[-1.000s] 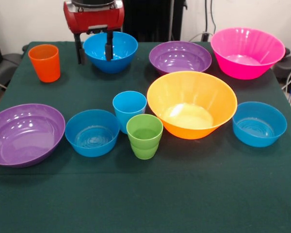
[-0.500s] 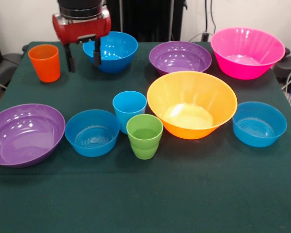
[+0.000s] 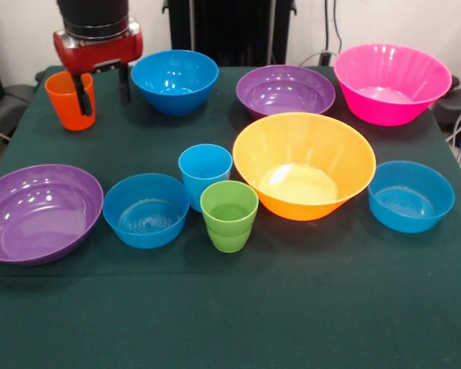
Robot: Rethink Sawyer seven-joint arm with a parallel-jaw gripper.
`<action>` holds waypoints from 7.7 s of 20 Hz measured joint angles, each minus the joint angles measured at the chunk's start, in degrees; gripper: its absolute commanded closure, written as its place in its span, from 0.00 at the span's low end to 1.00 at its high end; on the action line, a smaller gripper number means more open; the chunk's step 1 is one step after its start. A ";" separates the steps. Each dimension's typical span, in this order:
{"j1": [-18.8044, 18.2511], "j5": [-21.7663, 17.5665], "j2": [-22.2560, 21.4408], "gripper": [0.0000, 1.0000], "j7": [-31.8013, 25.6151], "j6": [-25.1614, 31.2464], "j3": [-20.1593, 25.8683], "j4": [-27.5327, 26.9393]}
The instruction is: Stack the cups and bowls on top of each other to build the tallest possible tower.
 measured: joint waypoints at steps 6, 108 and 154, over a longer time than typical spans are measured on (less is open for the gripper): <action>-4.18 -0.02 1.73 0.00 -4.36 0.01 3.50 -0.02; -0.37 -17.12 17.17 0.00 -13.47 -1.44 6.34 -17.11; -0.73 -15.79 13.16 1.00 -13.47 -1.44 3.69 -16.21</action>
